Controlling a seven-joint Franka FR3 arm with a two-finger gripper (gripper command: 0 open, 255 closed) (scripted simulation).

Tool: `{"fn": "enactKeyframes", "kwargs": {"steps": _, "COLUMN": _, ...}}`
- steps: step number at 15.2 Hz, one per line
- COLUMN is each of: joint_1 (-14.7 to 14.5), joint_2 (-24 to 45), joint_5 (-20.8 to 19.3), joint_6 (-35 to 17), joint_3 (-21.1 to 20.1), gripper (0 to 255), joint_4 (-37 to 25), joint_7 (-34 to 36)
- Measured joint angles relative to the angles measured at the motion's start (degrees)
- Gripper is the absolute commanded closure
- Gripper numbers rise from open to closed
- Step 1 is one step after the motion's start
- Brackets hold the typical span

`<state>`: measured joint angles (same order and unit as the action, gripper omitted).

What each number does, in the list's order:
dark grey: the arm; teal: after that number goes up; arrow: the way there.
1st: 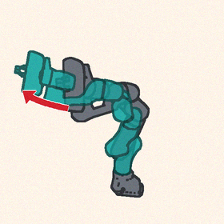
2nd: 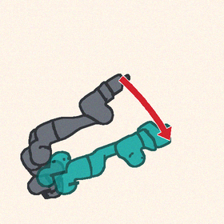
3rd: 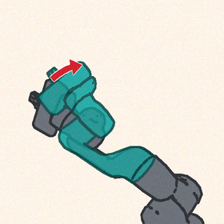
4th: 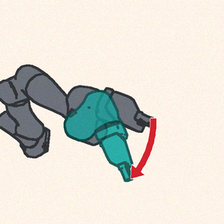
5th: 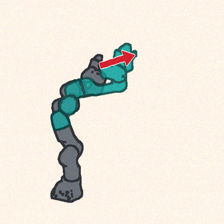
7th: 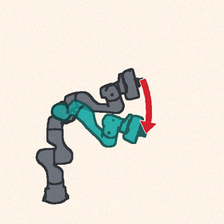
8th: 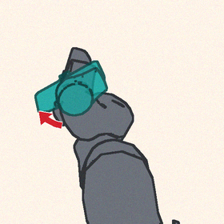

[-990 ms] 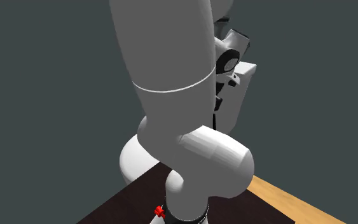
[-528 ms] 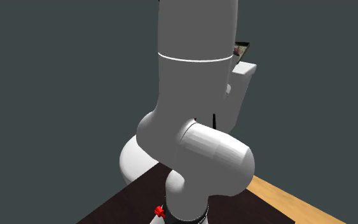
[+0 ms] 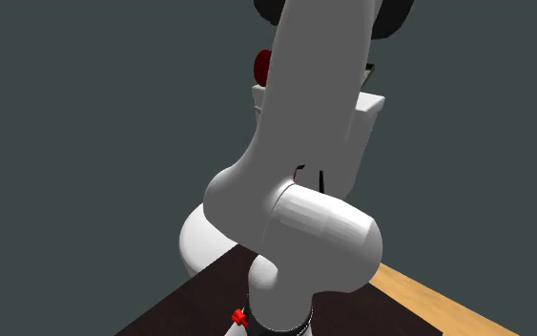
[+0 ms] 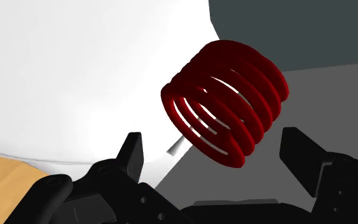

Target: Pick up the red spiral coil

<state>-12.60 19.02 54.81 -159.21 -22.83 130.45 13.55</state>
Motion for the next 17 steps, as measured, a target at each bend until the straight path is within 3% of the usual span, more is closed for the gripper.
{"fn": "enactKeyframes", "kwargs": {"steps": 6, "joint_1": -1.4, "joint_2": 13.1, "joint_5": 4.0, "joint_6": -5.6, "joint_3": -1.8, "gripper": 0, "joint_4": -12.9, "joint_7": -0.8}}
{"fn": "enactKeyframes", "kwargs": {"steps": 14, "joint_1": -0.3, "joint_2": 20.7, "joint_5": 6.8, "joint_6": -9.3, "joint_3": -3.8, "gripper": 0, "joint_4": -17.3, "joint_7": -6.0}}
{"fn": "enactKeyframes", "kwargs": {"steps": 15, "joint_1": -0.3, "joint_2": 21.0, "joint_5": 6.9, "joint_6": -9.4, "joint_3": -3.9, "gripper": 255, "joint_4": -17.5, "joint_7": -6.2}}
{"fn": "enactKeyframes", "kwargs": {"steps": 17, "joint_1": -0.3, "joint_2": 21.2, "joint_5": 6.9, "joint_6": -9.5, "joint_3": -3.9, "gripper": 255, "joint_4": -17.6, "joint_7": -6.3}}
